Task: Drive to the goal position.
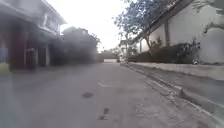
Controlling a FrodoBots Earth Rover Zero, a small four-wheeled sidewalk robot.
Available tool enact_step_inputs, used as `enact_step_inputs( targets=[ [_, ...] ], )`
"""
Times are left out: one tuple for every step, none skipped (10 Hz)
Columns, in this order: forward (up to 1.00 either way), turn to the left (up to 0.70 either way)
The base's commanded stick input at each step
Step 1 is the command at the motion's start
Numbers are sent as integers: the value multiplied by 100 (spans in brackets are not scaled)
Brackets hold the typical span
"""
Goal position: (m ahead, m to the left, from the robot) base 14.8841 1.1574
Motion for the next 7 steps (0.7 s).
enact_step_inputs(
  targets=[
    [100,0],
    [100,0],
    [100,0],
    [100,0],
    [100,0],
    [100,0],
    [100,0]
  ],
)
